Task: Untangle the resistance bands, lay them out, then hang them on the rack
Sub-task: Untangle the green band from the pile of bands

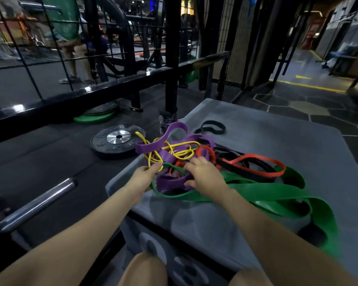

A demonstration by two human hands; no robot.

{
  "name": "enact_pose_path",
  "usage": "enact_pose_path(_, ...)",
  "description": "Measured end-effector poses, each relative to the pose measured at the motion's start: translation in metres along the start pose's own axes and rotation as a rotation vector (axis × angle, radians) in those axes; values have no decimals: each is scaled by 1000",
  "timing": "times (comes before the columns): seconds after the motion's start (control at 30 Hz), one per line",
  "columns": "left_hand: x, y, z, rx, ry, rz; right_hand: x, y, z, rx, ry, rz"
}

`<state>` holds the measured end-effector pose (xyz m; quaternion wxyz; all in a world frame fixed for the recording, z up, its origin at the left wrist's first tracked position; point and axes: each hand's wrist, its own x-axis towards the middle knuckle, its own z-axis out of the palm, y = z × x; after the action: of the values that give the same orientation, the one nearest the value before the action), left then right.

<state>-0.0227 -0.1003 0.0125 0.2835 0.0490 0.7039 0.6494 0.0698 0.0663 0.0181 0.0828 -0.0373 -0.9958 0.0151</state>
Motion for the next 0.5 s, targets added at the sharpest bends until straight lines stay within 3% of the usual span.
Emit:
enact_pose_path(0.13, 12, -2, -6, -4, 48, 19, -2, 9, -8, 35, 200, -155)
enact_pose_path(0.2, 15, 2, -5, -27, 74, 35, -1, 22, -29, 227, 253, -40)
enact_pose_path(0.37, 25, 11, 1, -21, 106, 48, 13, 48, -86, 708, 624, 328)
enact_pose_path(0.5, 34, 11, 1, 47, 102, 42, 28, 73, -90, 703, 678, 511)
